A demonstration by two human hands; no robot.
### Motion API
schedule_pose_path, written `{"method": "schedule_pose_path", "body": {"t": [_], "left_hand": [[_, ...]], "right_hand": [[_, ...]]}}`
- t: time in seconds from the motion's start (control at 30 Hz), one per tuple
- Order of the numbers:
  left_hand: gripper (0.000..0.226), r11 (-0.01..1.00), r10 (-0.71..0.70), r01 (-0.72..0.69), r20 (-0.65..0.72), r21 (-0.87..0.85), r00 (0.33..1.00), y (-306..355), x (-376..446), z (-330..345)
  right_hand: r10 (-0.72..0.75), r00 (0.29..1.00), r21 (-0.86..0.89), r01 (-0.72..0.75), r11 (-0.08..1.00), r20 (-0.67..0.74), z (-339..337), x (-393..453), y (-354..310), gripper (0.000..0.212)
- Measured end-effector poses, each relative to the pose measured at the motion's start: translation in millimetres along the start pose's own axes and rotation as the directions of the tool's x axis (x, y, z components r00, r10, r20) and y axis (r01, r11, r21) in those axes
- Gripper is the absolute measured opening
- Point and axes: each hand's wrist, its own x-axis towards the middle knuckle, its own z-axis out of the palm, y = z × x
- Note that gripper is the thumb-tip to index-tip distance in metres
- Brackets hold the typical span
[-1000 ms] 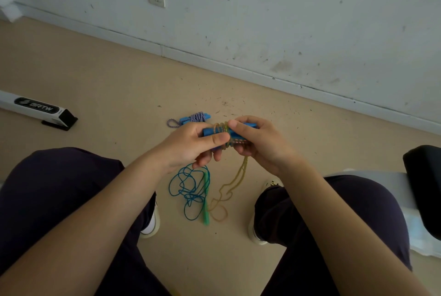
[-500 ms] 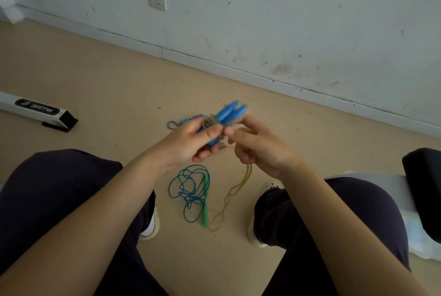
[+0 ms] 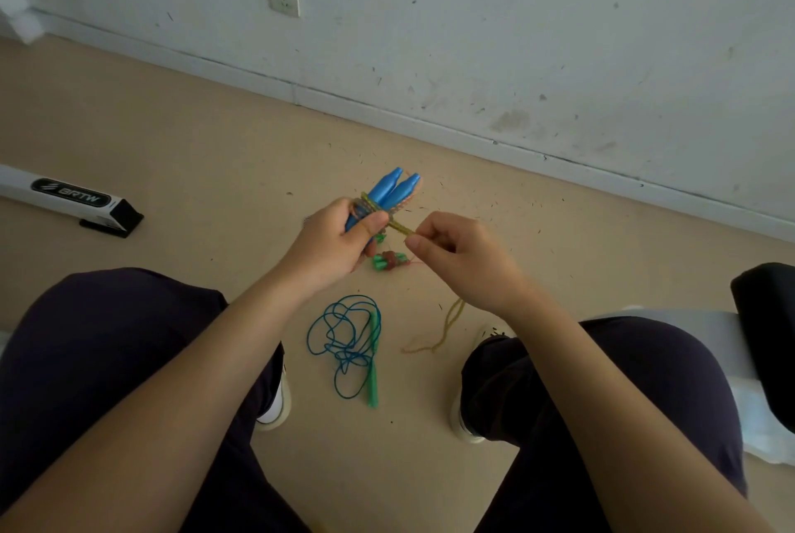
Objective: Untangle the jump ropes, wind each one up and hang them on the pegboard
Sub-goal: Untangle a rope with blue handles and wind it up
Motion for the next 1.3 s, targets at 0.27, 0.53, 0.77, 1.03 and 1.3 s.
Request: {"method": "schedule_pose_path", "body": {"t": [0.27, 0.53, 0.77, 1.03, 1.3], "left_hand": [[0.020, 0.978, -0.132, 0.045, 0.443, 0.202, 0.887, 4, -6, -2], [0.035, 0.990, -0.058, -0.040, 0.642, 0.137, 0.764, 13, -12, -10], [0.039, 0.998, -0.018, -0.027, 0.608, 0.064, 0.794, 14, -15, -8], [0.031, 0.998, 0.039, -0.060, 0.484, 0.028, 0.874, 15, -15, -2], [0.027, 0.984, 0.077, -0.017, 0.335, -0.179, 0.939, 14, -15, 5]], "right_hand": [[-0.286, 0.953, -0.139, 0.271, 0.953, -0.103, -7, 0, 1, 0.013], [-0.020, 1.000, 0.152, 0.018, 0.988, 0.012, 1, -1, 2, 0.011], [-0.016, 1.000, 0.282, 0.010, 0.959, 0.019, -3, 1, 2, 0.016], [0.134, 0.990, 0.402, -0.140, 0.905, 0.044, -1, 0, 4, 0.017], [0.129, 0.983, 0.696, -0.183, 0.694, 0.129, -4, 2, 3, 0.030]]}}
